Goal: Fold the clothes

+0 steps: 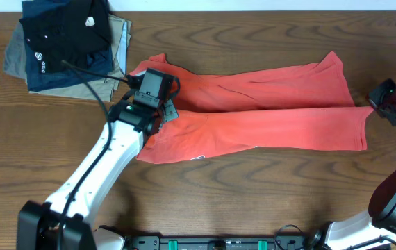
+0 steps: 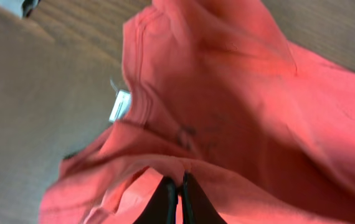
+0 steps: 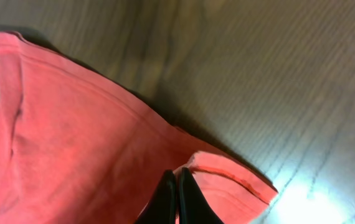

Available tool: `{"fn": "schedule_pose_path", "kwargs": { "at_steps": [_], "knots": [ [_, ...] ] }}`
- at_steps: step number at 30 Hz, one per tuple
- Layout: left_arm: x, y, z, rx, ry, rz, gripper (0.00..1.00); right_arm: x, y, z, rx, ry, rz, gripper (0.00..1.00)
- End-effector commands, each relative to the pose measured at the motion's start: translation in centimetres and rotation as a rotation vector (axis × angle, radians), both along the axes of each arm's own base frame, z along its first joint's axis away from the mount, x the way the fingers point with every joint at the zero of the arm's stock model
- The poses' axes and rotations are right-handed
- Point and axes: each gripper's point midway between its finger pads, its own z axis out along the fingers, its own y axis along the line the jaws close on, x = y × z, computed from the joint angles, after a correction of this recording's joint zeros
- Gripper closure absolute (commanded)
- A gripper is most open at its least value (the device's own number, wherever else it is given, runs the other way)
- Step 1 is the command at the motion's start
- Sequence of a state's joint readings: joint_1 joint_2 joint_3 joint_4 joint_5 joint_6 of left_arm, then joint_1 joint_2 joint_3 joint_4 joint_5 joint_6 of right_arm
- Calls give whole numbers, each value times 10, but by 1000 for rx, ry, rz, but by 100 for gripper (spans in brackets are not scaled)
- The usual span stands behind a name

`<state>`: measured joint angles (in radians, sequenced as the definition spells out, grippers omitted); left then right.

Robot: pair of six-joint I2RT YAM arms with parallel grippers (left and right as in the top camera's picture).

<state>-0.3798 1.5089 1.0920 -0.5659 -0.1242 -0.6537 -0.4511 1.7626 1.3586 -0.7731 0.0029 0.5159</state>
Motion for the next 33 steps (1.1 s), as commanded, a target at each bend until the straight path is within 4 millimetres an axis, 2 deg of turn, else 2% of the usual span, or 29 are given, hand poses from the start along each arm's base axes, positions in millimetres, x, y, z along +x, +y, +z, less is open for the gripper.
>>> {"fn": "schedule_pose_path", "kwargs": {
  "at_steps": [1, 9, 15, 18, 19, 20, 21, 24, 26, 28, 31, 33],
  "knots": [
    [15, 5, -5, 44, -24, 24, 94, 11, 2, 5, -17, -27, 4, 99],
    [42, -5, -18, 29, -81, 21, 94, 29, 11, 3, -80, -68, 37, 99],
    [53, 9, -18, 103, -127, 75, 94, 38, 13, 2, -127, -96, 44, 99],
    [57, 8, -21, 102, -136, 77, 93, 41, 11, 4, -135, -112, 44, 99],
    [57, 8, -22, 102, -135, 77, 84, 41, 11, 4, -135, -112, 44, 94],
    [57, 8, -23, 104, -132, 77, 68, 42, 12, 4, -135, -111, 46, 83],
    [57, 8, -24, 105, -129, 76, 59, 41, 13, 4, -135, -109, 49, 73],
    [56, 7, -24, 114, -121, 51, 7, 41, 15, 4, -138, -104, 69, 20],
    [52, 7, -20, 124, -117, 31, 4, 40, 16, 6, -139, -89, 93, 11],
    [46, 10, -12, 126, -114, 29, 3, 37, 17, 10, -137, -67, 105, 8],
    [33, 13, 4, 120, -108, 23, 4, 31, 24, 18, -94, -41, 118, 9],
    [21, 11, 9, 93, -81, 1, 5, 30, 37, 19, -33, -37, 169, 14]
  ]
}}
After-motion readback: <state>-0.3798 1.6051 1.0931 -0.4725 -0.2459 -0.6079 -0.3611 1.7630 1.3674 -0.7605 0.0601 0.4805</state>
